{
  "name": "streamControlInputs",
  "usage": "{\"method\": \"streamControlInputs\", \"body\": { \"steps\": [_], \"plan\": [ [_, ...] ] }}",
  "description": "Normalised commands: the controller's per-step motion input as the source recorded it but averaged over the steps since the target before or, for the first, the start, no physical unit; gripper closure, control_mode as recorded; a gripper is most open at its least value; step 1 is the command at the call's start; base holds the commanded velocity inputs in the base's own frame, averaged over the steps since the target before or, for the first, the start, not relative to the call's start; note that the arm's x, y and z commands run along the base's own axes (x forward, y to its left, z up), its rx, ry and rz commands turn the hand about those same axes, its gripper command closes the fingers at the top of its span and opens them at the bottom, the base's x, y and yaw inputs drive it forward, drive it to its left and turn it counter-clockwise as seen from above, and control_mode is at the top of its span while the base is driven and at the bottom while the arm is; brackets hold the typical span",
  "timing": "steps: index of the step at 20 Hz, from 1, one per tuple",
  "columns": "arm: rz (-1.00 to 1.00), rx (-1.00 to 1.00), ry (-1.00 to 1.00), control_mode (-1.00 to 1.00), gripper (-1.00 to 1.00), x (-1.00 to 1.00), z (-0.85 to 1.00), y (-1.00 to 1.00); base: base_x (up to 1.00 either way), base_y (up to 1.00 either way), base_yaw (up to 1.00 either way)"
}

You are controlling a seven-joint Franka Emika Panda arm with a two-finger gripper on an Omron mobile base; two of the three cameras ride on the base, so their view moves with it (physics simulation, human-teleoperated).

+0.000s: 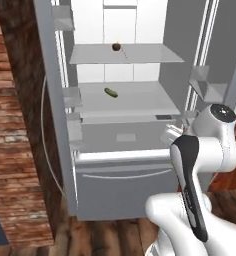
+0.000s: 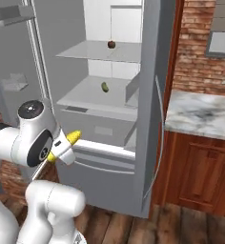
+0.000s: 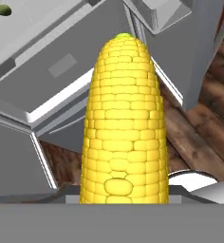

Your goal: Place the corn in the correct fridge rack based on whether it is a fruit or vegetable. Finally, close the fridge door.

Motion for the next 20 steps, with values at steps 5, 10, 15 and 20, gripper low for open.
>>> {"method": "streamControlInputs", "body": {
  "steps": [5,10,15,20],
  "plan": [
    [0.0,0.0,0.0,1.0,1.0,0.0,0.0,0.0,0.64,0.08,-0.05],
    [0.0,0.0,0.0,1.0,1.0,0.0,0.0,0.0,0.66,0.13,-0.05],
    [0.0,0.0,0.0,1.0,1.0,0.0,0.0,0.0,0.75,0.27,-0.14],
    [0.0,0.0,0.0,1.0,1.0,0.0,0.0,0.0,0.67,0.14,-0.11]
  ]
}}
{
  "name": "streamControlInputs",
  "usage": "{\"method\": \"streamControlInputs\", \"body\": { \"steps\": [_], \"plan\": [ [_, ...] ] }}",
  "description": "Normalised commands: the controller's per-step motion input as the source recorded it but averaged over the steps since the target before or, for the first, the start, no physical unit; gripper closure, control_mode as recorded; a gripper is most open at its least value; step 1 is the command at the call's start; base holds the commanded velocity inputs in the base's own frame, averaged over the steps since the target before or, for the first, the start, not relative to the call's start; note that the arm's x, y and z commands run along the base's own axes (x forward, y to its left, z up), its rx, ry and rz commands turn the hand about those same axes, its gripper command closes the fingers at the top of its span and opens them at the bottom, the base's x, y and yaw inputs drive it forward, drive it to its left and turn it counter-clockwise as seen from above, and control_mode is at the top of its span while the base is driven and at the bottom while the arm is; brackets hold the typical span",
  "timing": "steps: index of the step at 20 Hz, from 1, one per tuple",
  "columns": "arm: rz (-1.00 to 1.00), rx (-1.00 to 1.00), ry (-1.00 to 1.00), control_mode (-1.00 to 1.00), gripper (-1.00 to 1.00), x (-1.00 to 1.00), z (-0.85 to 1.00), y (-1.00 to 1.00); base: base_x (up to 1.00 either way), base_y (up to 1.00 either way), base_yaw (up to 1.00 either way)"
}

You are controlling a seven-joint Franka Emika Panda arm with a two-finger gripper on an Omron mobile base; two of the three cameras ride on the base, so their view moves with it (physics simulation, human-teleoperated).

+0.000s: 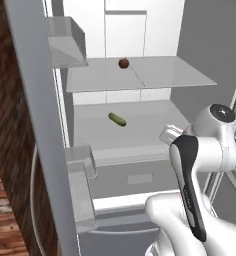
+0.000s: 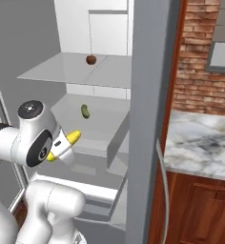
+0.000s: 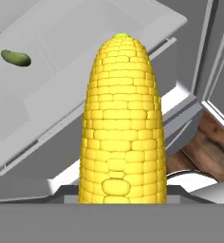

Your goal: Place the corn in the correct fridge rack based on whether it is a fruit or vegetable. Finally, close the fridge door.

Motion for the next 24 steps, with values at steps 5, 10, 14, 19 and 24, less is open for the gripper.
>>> {"method": "streamControlInputs", "body": {
  "steps": [5,10,14,19,24],
  "plan": [
    [0.0,0.0,0.0,1.0,1.0,0.0,0.0,0.0,0.73,0.15,-0.06],
    [0.0,0.0,0.0,-1.0,1.0,0.47,-0.22,-0.01,0.29,0.01,0.0],
    [-0.02,0.0,-0.05,-1.0,1.0,0.99,-0.31,0.0,0.0,0.0,0.0],
    [-0.01,0.0,0.0,-1.0,1.0,0.99,-0.34,0.0,0.0,0.0,0.0],
    [0.0,0.0,0.01,-1.0,1.0,0.84,-0.38,0.0,0.0,0.0,0.0]
  ]
}}
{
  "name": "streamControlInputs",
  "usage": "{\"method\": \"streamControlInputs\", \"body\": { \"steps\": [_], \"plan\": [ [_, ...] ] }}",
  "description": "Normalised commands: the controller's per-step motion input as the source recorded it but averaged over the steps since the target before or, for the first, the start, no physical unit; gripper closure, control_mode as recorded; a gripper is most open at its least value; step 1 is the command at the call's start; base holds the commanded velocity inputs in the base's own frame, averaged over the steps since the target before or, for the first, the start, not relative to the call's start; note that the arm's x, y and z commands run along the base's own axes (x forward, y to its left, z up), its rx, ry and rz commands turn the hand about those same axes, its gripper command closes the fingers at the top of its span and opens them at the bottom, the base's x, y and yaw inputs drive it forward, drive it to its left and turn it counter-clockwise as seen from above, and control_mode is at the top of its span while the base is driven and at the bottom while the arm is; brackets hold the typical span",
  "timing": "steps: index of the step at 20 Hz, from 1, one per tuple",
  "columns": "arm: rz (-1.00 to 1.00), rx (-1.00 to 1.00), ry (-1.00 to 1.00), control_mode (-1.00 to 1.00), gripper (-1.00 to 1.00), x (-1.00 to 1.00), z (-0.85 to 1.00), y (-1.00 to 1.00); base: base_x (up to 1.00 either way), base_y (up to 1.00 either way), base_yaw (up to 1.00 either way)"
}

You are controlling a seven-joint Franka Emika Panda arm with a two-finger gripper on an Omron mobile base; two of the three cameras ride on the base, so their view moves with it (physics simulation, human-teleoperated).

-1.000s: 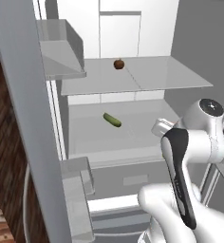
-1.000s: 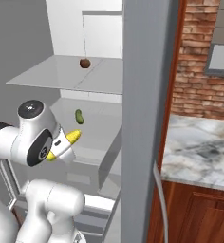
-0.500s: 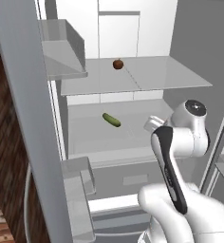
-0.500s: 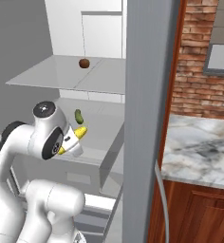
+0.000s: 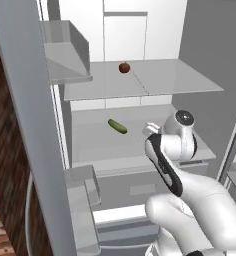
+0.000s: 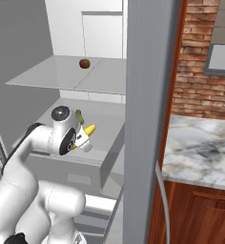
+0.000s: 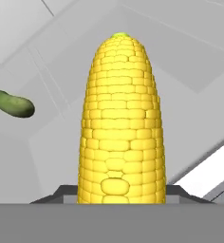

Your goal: Place the corn in the correct fridge rack based on whether it is a fruit or vegetable. Finally, close the fridge door.

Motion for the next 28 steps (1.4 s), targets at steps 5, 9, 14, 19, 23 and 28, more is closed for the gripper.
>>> {"method": "streamControlInputs", "body": {
  "steps": [5,9,14,19,23,28],
  "plan": [
    [0.0,0.0,0.05,-1.0,1.0,0.66,-0.43,-0.02,0.0,0.0,0.0],
    [0.0,0.0,0.05,-1.0,1.0,0.51,-0.47,-0.15,0.0,0.0,0.0],
    [0.0,0.0,0.0,-1.0,1.0,0.49,-0.31,-0.12,0.0,0.0,0.0],
    [0.0,0.0,0.0,-1.0,1.0,0.55,-0.28,-0.1,0.0,0.0,0.0],
    [0.0,0.0,0.0,-1.0,-1.0,0.46,-0.31,-0.09,0.0,0.0,0.0],
    [0.0,0.0,-0.13,-1.0,-1.0,-0.01,-0.18,0.0,0.0,0.0,0.0]
  ]
}}
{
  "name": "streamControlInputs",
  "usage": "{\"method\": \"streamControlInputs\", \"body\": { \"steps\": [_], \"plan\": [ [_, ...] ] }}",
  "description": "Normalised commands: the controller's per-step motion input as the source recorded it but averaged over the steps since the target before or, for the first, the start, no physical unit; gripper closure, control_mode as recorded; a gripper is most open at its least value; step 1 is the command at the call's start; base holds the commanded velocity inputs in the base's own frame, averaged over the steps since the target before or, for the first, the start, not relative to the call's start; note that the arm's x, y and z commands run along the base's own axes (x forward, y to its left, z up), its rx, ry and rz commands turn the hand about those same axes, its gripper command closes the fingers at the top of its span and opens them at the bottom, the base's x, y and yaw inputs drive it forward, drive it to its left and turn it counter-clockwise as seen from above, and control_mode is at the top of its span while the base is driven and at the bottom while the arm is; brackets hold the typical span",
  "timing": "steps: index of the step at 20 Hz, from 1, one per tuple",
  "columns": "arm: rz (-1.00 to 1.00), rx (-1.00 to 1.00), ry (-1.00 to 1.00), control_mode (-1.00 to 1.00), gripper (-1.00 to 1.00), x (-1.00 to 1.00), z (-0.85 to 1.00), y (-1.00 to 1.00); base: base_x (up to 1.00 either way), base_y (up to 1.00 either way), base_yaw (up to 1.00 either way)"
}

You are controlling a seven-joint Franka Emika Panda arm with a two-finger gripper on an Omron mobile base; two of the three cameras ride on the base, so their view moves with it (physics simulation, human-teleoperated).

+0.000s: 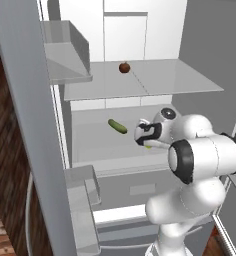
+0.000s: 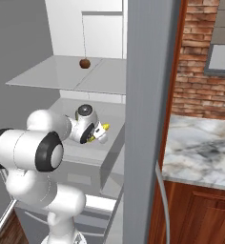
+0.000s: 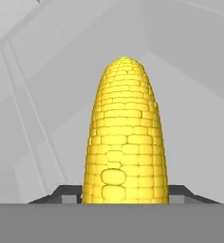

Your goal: Place the corn in the correct fridge rack based on whether it is a fruit or vegetable. Finally, close the fridge door.

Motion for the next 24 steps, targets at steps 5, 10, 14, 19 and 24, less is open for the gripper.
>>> {"method": "streamControlInputs", "body": {
  "steps": [5,10,14,19,24],
  "plan": [
    [0.0,0.0,-0.1,-1.0,-1.0,-0.19,0.2,0.01,0.0,0.0,0.0],
    [0.0,-0.03,0.0,-1.0,-1.0,-0.09,0.51,0.03,0.0,0.0,0.0],
    [0.0,-0.01,0.0,-1.0,-1.0,-0.89,0.51,0.12,0.0,0.0,0.0],
    [0.0,0.0,0.0,-1.0,-1.0,-1.0,0.47,0.26,0.0,0.0,0.0],
    [0.0,0.0,0.0,-1.0,-1.0,-0.98,0.5,0.16,0.0,0.0,0.0]
  ]
}}
